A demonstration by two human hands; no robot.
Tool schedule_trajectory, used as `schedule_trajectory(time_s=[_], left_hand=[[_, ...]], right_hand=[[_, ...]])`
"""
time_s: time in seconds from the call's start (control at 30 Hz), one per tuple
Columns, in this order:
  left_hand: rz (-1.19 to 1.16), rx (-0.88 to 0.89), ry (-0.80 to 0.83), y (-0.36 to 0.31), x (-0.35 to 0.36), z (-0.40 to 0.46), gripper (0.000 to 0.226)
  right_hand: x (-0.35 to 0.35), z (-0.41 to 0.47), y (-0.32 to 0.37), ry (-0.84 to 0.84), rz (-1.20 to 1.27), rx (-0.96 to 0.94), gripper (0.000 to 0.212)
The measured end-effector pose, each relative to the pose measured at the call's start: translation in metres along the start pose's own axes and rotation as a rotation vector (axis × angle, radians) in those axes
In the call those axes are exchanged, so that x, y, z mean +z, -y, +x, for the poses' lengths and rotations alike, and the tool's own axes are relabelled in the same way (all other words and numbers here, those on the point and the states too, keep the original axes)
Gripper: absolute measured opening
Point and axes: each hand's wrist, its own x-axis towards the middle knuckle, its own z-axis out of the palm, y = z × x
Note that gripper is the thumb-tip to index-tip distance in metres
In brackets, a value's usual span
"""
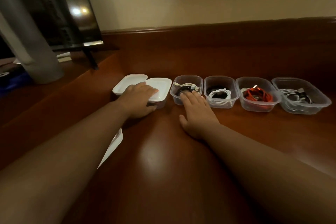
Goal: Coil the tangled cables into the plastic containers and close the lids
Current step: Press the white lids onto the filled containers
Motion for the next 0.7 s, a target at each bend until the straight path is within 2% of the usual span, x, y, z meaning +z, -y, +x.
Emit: schedule_trajectory(time_s=[0.27, 0.4, 0.53, 0.63, 0.7], left_hand=[[-0.162, -0.087, -0.049, 0.005, 0.021, 0.026, 0.068], [-0.201, -0.074, 0.018, 0.006, 0.018, 0.029, 0.072], [-0.386, -0.119, 0.084, 0.023, 0.011, 0.03, 0.097], [-0.281, -0.255, 0.061, 0.041, 0.009, 0.029, 0.129], [-0.224, -0.3, 0.115, 0.047, 0.009, 0.027, 0.128]], right_hand=[[0.004, 0.001, -0.003, -0.023, 0.048, -0.01, 0.073], [0.003, 0.002, -0.003, -0.003, 0.054, -0.002, 0.075], [0.003, 0.002, -0.003, -0.006, 0.062, -0.005, 0.074], [0.003, 0.001, -0.003, -0.007, 0.067, -0.009, 0.073], [0.003, 0.0, -0.003, -0.009, 0.066, -0.008, 0.073]])
